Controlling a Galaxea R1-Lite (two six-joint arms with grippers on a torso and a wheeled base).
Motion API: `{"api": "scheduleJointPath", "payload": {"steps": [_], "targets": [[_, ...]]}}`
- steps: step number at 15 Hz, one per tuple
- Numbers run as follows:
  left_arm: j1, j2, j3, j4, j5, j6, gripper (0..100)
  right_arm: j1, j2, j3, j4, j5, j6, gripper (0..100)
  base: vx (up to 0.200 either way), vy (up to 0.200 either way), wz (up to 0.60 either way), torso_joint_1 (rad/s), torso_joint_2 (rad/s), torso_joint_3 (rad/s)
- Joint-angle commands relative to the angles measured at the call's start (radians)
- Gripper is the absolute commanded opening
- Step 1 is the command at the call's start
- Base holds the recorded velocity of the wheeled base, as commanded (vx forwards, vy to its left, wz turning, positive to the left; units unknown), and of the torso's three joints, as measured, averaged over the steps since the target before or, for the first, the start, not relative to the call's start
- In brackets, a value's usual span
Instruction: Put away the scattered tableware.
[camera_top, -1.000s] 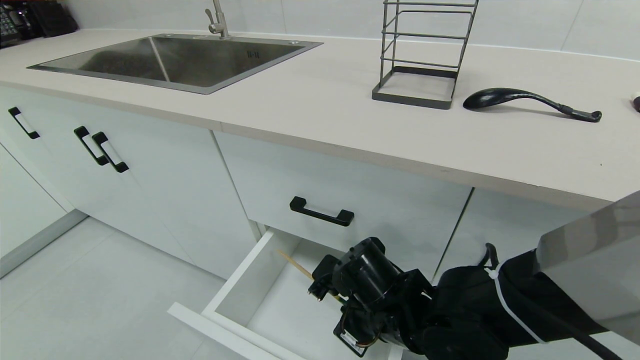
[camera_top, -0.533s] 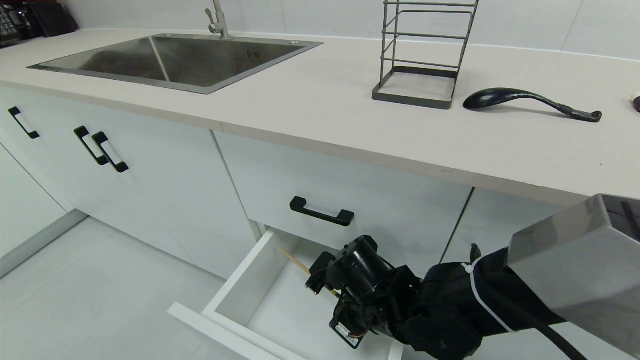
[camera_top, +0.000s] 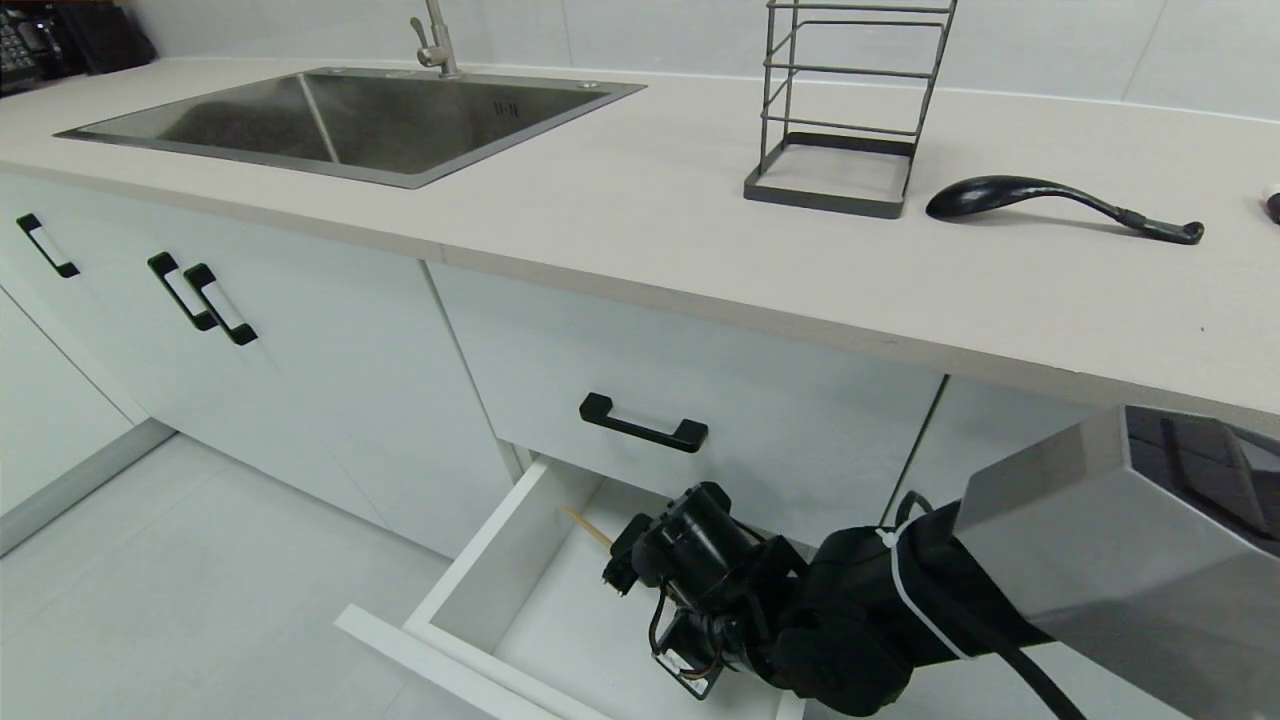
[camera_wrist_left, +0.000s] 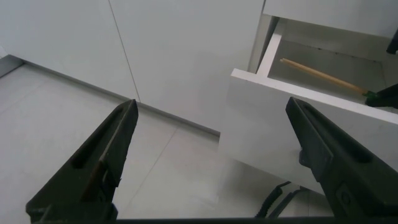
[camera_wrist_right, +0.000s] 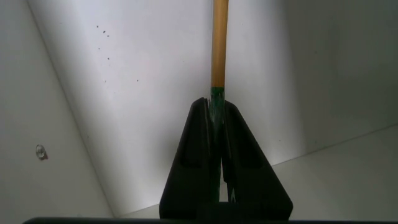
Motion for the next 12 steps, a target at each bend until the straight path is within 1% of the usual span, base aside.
{"api": "scheduleJointPath", "payload": {"steps": [1,12], "targets": [[0.000,0.000,0.000,0.000,0.002,0.000,100,0.001,0.028,-0.017,0.000,-0.004,0.013,0,0.000,0.000,0.00,0.000,0.00,0.000],[0.000,0.000,0.000,0.000,0.000,0.000,100,0.002,0.114,-0.043,-0.032,-0.006,0.021,0,0.000,0.000,0.00,0.000,0.00,0.000]]}}
